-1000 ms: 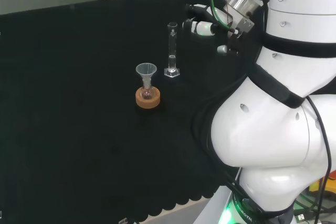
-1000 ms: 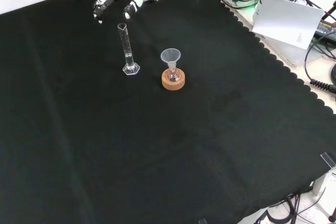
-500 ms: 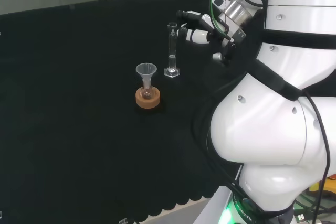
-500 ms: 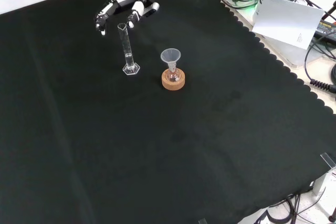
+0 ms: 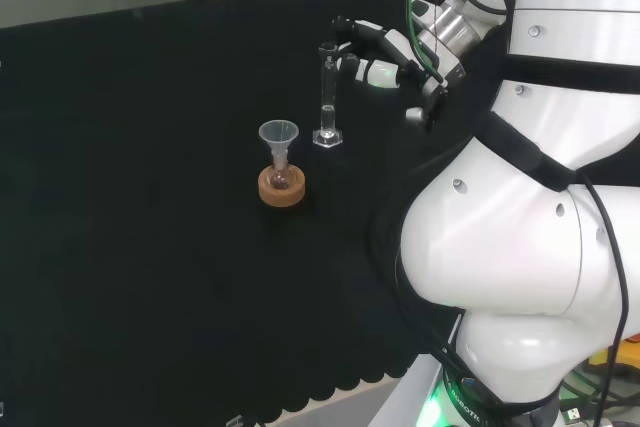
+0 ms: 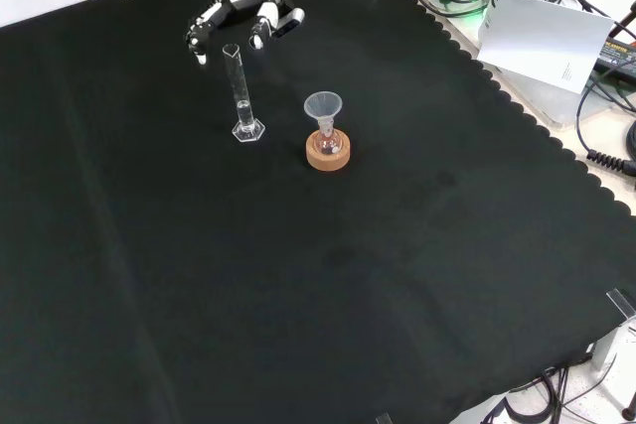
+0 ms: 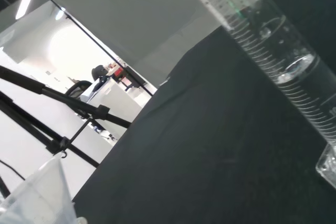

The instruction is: Pick up the graduated cylinder.

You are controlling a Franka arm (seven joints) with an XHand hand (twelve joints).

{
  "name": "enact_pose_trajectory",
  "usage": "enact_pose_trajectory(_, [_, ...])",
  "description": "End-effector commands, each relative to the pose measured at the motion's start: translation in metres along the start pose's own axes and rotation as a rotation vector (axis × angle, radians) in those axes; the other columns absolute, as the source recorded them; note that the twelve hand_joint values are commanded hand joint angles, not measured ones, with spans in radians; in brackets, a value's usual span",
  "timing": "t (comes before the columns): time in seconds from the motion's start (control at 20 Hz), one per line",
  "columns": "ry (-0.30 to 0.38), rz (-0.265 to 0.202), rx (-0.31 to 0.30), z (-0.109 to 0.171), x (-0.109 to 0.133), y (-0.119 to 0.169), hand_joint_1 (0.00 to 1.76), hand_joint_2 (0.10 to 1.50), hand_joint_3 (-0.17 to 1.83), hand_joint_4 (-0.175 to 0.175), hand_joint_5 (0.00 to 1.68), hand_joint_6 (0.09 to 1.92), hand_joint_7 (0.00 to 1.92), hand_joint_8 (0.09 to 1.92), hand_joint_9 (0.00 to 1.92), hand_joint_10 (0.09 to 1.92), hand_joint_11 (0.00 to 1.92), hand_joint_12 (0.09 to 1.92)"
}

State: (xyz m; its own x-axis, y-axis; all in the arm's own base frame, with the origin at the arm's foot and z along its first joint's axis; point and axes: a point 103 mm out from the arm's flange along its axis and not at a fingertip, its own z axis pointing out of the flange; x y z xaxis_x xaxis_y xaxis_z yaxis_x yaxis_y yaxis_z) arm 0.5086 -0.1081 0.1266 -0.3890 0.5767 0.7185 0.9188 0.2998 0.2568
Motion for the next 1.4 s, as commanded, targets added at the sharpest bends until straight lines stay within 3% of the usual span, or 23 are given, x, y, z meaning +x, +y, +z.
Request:
enact_pose_trajectory(0.05, [0.012,-0.012,0.023,0.009,0.002,-0.001,0.67,1.05,-0.17,-0.008,0.4,0.09,0.32,0.64,0.57,0.6,0.33,1.33])
enact_pose_trajectory(0.8, [0.09,0.006,0.012,0.032,-0.013,-0.006,0.79,1.03,-0.17,-0.002,0.42,0.09,0.31,0.62,0.58,0.57,0.35,1.32])
enact_pose_trajectory(1.4, [0.11,0.022,0.002,0.04,-0.025,-0.003,0.85,1.04,-0.17,-0.001,0.43,0.09,0.32,0.62,0.6,0.57,0.36,1.31])
